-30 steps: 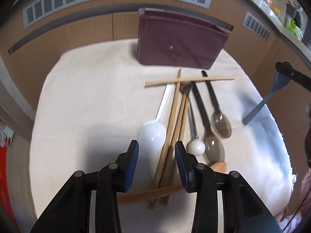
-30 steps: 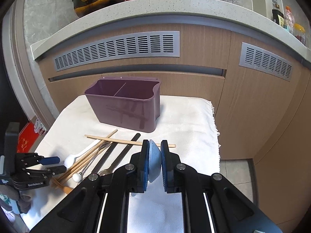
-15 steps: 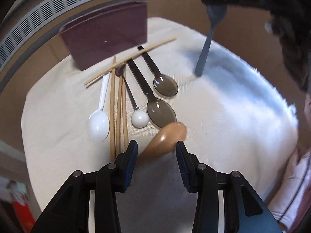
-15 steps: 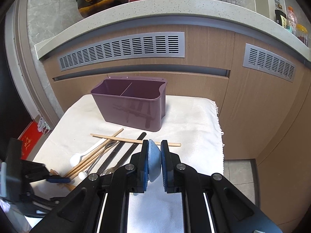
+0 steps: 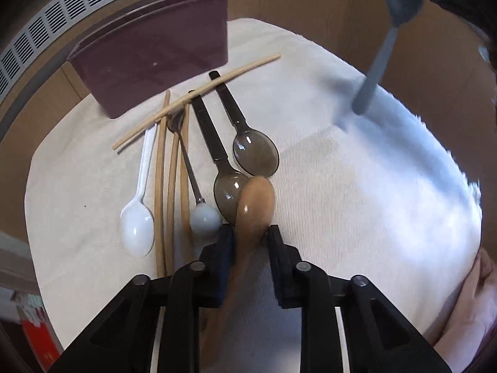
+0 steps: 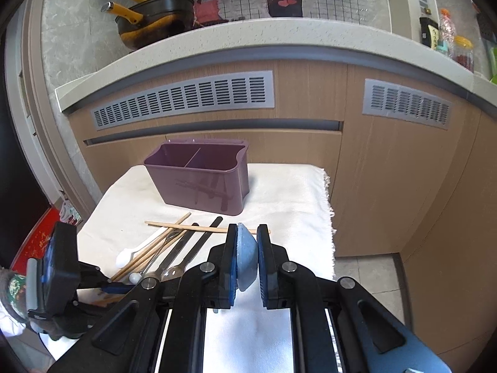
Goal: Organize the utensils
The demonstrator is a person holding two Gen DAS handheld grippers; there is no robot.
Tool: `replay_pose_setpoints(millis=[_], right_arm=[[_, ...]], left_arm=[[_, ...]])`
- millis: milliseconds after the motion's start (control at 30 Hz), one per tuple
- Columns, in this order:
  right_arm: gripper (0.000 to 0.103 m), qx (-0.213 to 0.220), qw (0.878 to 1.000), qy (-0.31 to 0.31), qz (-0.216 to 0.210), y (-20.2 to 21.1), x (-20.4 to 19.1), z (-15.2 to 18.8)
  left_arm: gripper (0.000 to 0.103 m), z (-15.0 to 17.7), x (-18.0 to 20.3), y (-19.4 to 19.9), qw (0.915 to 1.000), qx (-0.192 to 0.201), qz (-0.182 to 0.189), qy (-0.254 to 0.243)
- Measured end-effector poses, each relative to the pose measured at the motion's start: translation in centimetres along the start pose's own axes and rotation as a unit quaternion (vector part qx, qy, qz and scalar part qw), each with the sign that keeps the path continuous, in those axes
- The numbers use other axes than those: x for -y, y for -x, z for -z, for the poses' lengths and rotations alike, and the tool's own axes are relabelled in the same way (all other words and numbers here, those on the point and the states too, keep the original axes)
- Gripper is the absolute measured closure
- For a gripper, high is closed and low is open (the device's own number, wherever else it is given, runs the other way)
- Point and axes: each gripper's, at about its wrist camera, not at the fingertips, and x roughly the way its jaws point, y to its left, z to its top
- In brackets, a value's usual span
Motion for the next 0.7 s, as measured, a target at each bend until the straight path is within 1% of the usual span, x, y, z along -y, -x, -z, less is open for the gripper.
replay_pose_setpoints(millis=[133, 233, 267, 300, 333, 433, 500, 533, 567, 600, 633, 700], right_arm=[[0.092, 0.015, 1.0, 0.001, 0.001, 1.9, 0.2, 0.2], [0.092, 0.016, 1.0, 0.003, -0.003, 2.4, 0.1, 0.5], [0.092, 0.015, 1.0, 0.004, -0.004, 2.3, 0.0, 0.6], [0.092, 0.012, 1.0, 0.004, -0.005, 2.3, 0.0, 0.6], [0.092, 0.009, 1.0, 0.003, -0.006, 2.1, 0.0, 0.6], [0.092, 0.007, 1.0, 0.003, -0.008, 2.2, -0.1, 0.8], [0.092, 0.007, 1.0, 0.003, -0.011, 2.2, -0.1, 1.2], [0.092, 0.006, 1.0, 0.002, -0.012, 2.1, -0.1, 1.3], [0.092, 0.002, 1.0, 0.003, -0.013, 2.1, -0.1, 1.5], [0.092, 0.0, 1.0, 0.004, -0.014, 2.0, -0.1, 1.7], [0.092, -0.003, 1.0, 0.005, -0.014, 1.9, 0.0, 1.9], [0.092, -0.006, 1.0, 0.007, -0.015, 1.9, 0.2, 2.1]], left_arm=[[0.094, 0.2, -0.1, 1.6, 0.9975, 0.045, 0.02, 0.05], [0.097, 0.8, -1.0, 3.4, 0.988, 0.092, 0.049, 0.114], [0.097, 1.0, -1.2, 3.9, 0.9849, 0.102, 0.056, 0.128], [0.097, 1.2, -1.2, 4.0, 0.9832, 0.106, 0.06, 0.136], [0.097, 1.1, -1.2, 3.9, 0.9833, 0.102, 0.059, 0.139], [0.094, 0.8, -0.2, 3.2, 0.9901, 0.079, 0.044, 0.107], [0.085, 0.6, 0.7, 2.4, 0.9942, 0.056, 0.036, 0.084], [0.068, 0.4, 1.1, 2.0, 0.9957, 0.048, 0.031, 0.073], [0.049, 0.4, 1.4, 1.6, 0.9965, 0.043, 0.028, 0.067], [0.043, 0.2, 1.7, 1.2, 0.9971, 0.04, 0.021, 0.061], [0.041, 0.0, 2.0, 0.9, 0.9976, 0.037, 0.015, 0.056], [0.041, -0.5, 2.4, 0.0, 0.9986, 0.021, 0.006, 0.047]])
